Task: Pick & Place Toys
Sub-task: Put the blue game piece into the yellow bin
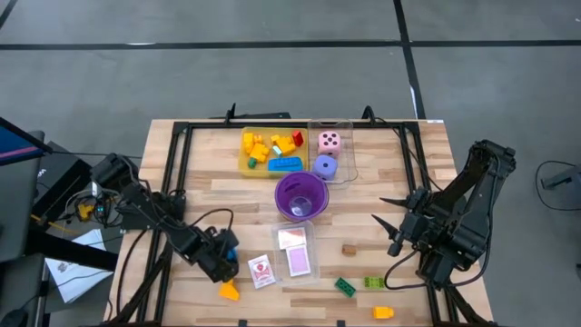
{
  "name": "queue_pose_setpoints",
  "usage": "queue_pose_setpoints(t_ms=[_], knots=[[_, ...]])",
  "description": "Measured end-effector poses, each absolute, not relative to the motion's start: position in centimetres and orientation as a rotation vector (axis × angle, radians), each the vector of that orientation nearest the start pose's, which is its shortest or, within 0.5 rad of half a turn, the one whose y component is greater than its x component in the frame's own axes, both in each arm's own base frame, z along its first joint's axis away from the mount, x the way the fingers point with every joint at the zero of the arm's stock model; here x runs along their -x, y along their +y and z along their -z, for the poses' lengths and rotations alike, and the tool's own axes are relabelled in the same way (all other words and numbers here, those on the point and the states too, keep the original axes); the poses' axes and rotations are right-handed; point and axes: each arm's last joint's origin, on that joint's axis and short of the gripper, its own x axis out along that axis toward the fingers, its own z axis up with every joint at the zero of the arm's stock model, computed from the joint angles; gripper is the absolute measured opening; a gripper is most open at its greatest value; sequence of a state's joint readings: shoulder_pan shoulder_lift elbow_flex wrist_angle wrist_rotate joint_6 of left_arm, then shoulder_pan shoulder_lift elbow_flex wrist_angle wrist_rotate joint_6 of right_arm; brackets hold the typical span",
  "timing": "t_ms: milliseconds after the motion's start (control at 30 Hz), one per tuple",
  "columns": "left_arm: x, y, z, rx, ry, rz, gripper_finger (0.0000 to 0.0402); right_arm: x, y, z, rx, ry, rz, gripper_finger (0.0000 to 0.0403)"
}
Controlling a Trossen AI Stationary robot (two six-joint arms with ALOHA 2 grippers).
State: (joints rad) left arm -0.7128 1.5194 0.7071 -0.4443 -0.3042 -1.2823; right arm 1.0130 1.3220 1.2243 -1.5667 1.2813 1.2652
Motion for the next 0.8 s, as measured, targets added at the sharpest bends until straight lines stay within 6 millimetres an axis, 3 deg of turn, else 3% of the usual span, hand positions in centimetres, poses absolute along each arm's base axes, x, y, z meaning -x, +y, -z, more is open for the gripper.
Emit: queue_pose_setpoints(t_ms=[267,800], knots=[[-19.50,-15.24,-13.95,0.527,1.091,-0.389,0.0148,-12.81,15.30,-31.94,0.302,0.397,0.515,0.0218],[-19.50,-15.26,-13.97,0.527,1.091,-0.388,0.0148,-12.80,15.32,-31.88,0.293,0.418,0.512,0.0218]])
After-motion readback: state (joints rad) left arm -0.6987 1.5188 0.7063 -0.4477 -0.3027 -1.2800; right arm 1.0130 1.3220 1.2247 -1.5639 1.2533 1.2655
